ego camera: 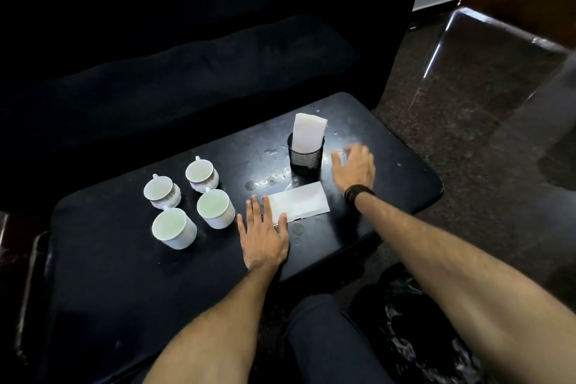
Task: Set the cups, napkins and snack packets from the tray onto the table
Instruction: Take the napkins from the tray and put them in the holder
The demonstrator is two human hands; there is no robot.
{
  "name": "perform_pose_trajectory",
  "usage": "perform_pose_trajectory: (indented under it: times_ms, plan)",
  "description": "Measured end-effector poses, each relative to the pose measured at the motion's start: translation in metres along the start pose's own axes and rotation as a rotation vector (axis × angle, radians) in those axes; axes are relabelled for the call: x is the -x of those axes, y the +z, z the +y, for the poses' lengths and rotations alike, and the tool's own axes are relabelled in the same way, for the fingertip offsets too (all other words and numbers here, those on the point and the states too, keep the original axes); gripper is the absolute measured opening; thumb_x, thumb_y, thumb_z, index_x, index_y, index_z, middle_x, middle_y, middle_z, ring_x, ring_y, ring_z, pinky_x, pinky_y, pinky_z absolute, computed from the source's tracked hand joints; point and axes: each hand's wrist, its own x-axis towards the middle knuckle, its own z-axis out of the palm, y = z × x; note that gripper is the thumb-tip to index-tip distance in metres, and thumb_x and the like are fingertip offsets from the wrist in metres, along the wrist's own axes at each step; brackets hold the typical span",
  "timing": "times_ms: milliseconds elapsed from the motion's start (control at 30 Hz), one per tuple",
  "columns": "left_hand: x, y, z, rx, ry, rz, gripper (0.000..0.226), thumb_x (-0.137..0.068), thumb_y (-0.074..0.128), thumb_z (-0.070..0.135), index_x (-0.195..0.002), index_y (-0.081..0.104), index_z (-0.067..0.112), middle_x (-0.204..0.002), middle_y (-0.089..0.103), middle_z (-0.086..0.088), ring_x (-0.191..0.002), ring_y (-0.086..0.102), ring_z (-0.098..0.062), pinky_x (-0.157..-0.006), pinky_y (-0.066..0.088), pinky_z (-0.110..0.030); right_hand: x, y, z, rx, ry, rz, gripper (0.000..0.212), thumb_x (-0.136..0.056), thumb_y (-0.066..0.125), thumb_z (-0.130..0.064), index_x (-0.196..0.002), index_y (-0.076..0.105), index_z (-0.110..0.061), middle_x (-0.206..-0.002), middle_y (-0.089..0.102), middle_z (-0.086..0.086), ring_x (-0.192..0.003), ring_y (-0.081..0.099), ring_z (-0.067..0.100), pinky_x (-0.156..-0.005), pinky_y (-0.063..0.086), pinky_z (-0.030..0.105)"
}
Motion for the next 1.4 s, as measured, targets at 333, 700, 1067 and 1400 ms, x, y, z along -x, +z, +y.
perform_pose_trajectory:
  times_ms: [333,700,1067,1400]
  plan:
    - [0.000,-0.001,-0.001,-0.011,0.011,0.002,0.070,-0.099,0.015,0.056,-0.159,0.012,0.021,-0.167,0.009,-0.005,-0.154,0.004,-0.020,-0.124,0.005,-0.048,0.042,0.031,-0.002,0.138,0.162,-0.451,0.045,-0.065,0.076,-0.047,-0.096,0.075,-0.014,-0.107,0.069,0.013,-0.110,0.059,0.033,-0.087,0.048,0.032]
    - [0.000,-0.002,-0.001,0.028,0.011,-0.017,0.072,-0.097,0.002,0.059,-0.158,0.002,0.021,-0.167,0.002,-0.005,-0.155,-0.002,-0.020,-0.124,0.003,-0.049,-0.003,-0.036,-0.021,-0.274,-0.149,-0.343,0.018,-0.085,0.071,-0.010,-0.100,0.072,-0.019,-0.092,0.071,0.005,-0.067,0.069,0.020,-0.059,0.061,0.030]
    - [0.000,-0.002,-0.001,-0.004,0.022,-0.029,0.070,-0.098,0.006,0.059,-0.158,0.001,0.024,-0.167,-0.005,-0.005,-0.155,-0.006,-0.021,-0.124,0.002,-0.050,-0.087,-0.077,-0.085,-0.075,-0.340,-0.231,0.020,-0.085,0.066,-0.006,-0.102,0.074,-0.012,-0.103,0.071,0.011,-0.098,0.067,0.022,-0.081,0.054,0.026]
    - [-0.001,-0.001,-0.001,-0.018,0.026,-0.026,0.072,-0.096,0.001,0.060,-0.158,-0.002,0.025,-0.167,-0.006,-0.006,-0.154,-0.007,-0.022,-0.124,0.001,-0.050,-0.078,-0.044,-0.107,0.326,-0.479,-0.412,0.023,-0.084,0.055,-0.003,-0.104,0.061,-0.013,-0.108,0.066,0.013,-0.101,0.063,0.035,-0.076,0.050,0.034]
